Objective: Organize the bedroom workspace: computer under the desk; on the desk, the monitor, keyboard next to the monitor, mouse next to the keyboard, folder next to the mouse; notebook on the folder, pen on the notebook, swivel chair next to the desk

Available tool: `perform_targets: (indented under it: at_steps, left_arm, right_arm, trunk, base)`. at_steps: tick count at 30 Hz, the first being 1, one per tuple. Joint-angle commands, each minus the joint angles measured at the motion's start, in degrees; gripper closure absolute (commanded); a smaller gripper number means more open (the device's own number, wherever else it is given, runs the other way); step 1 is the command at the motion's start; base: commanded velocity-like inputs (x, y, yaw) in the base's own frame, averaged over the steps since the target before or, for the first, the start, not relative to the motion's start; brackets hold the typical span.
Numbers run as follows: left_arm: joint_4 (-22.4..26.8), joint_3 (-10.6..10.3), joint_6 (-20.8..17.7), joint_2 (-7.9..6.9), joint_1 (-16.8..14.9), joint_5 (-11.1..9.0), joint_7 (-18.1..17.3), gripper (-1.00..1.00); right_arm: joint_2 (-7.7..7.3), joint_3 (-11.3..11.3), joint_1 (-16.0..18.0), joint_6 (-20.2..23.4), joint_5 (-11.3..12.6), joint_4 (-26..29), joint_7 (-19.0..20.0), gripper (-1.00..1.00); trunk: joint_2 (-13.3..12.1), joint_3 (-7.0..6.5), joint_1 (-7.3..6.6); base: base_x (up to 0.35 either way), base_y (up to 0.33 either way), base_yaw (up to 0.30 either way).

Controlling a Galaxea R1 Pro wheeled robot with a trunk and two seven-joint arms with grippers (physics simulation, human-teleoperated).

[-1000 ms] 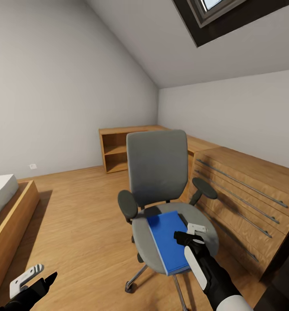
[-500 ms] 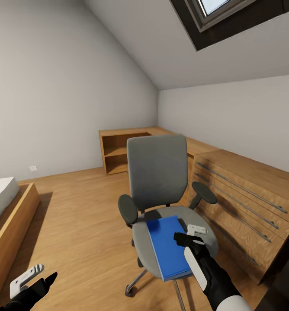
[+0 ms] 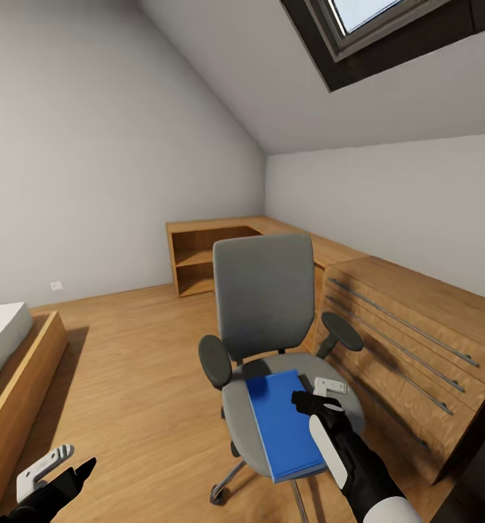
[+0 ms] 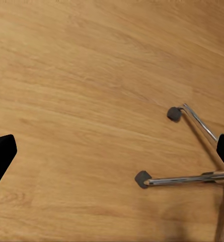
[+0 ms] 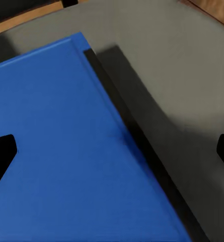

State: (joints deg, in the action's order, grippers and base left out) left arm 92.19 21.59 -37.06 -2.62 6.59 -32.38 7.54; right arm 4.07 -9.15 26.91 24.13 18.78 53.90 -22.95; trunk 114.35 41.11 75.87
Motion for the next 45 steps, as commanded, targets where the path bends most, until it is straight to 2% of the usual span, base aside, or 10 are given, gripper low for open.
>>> perform_targets:
  at_steps: [1, 4, 9, 16, 21, 32, 45]
  left_arm:
    - [0.08, -0.02, -0.21, -0.02, 0.01, -0.60, 0.49, -1.00]
    - [0.04, -0.07, -0.21, -0.02, 0.01, -0.57, 0.53, -1.00]
    - [-0.03, -0.13, -0.21, -0.09, 0.01, -0.57, 0.59, -1.00]
    - [-0.08, -0.21, -0.21, -0.08, 0.01, -0.46, 0.59, -1.00]
    - [-0.09, -0.23, -0.21, -0.10, 0.01, -0.47, 0.54, -1.00]
    - [-0.08, -0.31, -0.21, -0.02, 0.01, -0.41, 0.46, -1.00]
    - [-0.08, -0.65, -0.05, 0.07, 0.01, -0.30, 0.33, -1.00]
  right_arm:
    - [-0.03, -0.17, 0.03, 0.13, 0.56, 0.07, -0.54, -1.00]
    - [-0.03, -0.23, 0.05, 0.03, 0.50, 0.08, -0.54, -1.00]
    - [-0.03, -0.39, 0.05, -1.32, 0.23, 0.14, -0.59, -1.00]
    - [0.13, -0.58, 0.06, -2.53, -3.05, 0.09, -0.61, -1.00]
    - [0.21, -0.63, 0.06, -2.65, -4.09, 0.08, -0.61, -1.00]
    - [0.31, -0.69, 0.02, -2.68, -4.36, 0.07, -0.59, -1.00]
    - [0.33, -0.93, -0.01, -2.68, -4.37, 0.07, -0.55, -1.00]
  trunk:
    - [-0.39, -0.14, -0.23]
    - [-1.59, -0.67, -0.89]
    - [-1.59, -0.67, -0.89]
    - [-1.59, -0.67, -0.89]
    - [-1.59, -0.67, -0.89]
    - [-1.59, -0.67, -0.89]
    - [-1.59, -0.67, -0.89]
  base:
    - [0.000, 0.000, 0.000]
    - [0.000, 0.000, 0.000]
    - [0.000, 0.000, 0.000]
    - [0.000, 0.000, 0.000]
    - [0.013, 0.000, 0.000]
    - [0.239, 0.000, 0.000]
    - [0.133, 0.000, 0.000]
